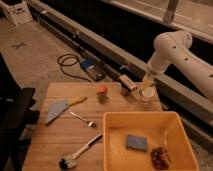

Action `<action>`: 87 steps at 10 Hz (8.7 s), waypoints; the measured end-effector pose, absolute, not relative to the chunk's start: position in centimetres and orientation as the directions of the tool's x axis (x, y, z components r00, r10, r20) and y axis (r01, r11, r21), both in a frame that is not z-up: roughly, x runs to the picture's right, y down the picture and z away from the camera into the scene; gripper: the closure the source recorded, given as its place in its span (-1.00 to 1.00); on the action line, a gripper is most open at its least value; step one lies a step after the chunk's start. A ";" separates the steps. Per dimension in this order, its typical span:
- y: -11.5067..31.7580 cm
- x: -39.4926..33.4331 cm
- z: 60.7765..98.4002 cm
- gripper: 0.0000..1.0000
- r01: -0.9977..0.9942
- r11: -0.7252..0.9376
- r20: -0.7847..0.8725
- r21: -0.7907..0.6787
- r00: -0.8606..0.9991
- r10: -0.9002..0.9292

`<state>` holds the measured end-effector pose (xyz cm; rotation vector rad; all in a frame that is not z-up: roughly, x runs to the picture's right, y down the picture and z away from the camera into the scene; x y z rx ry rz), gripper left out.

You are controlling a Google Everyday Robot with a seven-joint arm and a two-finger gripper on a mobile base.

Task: Wipe table surface with eraser

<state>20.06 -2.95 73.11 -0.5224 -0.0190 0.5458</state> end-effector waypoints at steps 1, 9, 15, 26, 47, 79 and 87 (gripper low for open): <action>-2.5 18.3 73.6 -0.30 -0.507 0.719 -0.105 -0.476 0.844 0.526; -2.1 15.0 74.3 -0.30 -0.546 0.705 -0.058 -0.452 0.807 0.588; -5.9 12.5 81.4 -0.30 -0.572 0.642 -0.023 -0.511 0.756 0.654; -5.8 12.6 85.5 -0.30 -0.651 0.628 -0.041 -0.427 0.708 0.705; -2.0 18.3 90.0 0.17 -0.808 0.415 -0.227 -0.419 0.536 0.813; 7.4 11.6 89.7 1.00 -0.654 0.421 -0.301 -0.629 0.704 0.643; 9.3 12.4 87.6 1.00 -0.629 0.423 -0.333 -0.653 0.739 0.585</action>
